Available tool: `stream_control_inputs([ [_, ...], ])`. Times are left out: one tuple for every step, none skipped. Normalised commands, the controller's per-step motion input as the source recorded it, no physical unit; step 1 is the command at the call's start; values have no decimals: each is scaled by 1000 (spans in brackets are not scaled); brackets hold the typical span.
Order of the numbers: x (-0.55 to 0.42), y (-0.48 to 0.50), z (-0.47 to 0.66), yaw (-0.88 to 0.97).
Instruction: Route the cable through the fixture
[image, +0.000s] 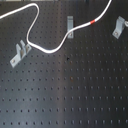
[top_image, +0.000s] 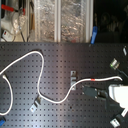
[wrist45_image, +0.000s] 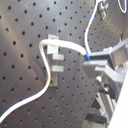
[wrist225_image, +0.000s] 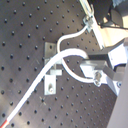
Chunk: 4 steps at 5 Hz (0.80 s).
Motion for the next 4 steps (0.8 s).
stream_control_inputs([
  [-3,71,0,63],
  [-215,-10,604,-3],
  [-14,-1,0,0],
  [-715,-30,588,-254],
])
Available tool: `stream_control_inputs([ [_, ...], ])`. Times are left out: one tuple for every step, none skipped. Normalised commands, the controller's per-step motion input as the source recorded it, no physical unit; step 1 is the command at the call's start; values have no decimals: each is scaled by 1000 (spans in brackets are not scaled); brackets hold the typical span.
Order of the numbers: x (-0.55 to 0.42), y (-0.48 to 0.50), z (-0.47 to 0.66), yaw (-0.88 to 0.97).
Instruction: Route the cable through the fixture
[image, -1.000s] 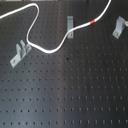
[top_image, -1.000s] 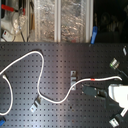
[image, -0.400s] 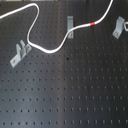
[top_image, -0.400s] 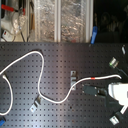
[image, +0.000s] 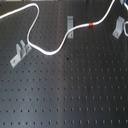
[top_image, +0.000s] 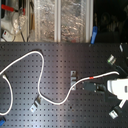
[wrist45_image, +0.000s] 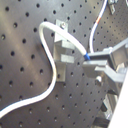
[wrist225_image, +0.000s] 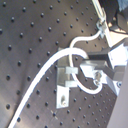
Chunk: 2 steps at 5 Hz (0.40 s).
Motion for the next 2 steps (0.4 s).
stream_control_inputs([
  [-37,-3,1,0],
  [-364,114,116,-83],
])
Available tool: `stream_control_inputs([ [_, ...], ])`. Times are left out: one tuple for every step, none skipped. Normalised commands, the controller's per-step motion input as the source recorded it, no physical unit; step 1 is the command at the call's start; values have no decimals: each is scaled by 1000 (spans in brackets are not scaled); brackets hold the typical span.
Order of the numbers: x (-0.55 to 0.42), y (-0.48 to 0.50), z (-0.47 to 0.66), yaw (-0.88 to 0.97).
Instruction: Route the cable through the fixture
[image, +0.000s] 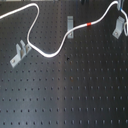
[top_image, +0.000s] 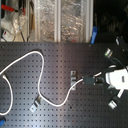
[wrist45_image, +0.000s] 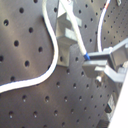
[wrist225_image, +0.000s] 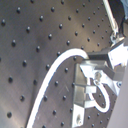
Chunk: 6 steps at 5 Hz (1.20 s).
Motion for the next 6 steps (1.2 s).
stream_control_inputs([
  [-346,-44,1,-17],
  [-476,493,2,174],
  [-108,-11,3,0],
  [-140,128,2,83],
  [-123,121,-73,100],
  [-42,-6,-559,94],
])
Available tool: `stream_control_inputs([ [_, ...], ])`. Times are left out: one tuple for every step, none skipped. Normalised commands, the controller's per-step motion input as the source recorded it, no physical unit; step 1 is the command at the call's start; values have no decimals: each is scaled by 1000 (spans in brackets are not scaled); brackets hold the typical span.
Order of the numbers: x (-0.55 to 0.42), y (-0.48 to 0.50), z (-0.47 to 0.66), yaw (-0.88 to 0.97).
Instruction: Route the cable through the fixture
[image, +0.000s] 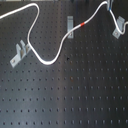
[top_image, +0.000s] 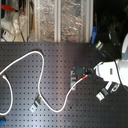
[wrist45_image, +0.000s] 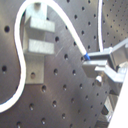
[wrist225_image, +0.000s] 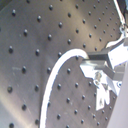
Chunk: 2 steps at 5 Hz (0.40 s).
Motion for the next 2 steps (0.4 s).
stream_control_inputs([
  [12,-550,-277,40],
  [-21,-511,-83,37],
])
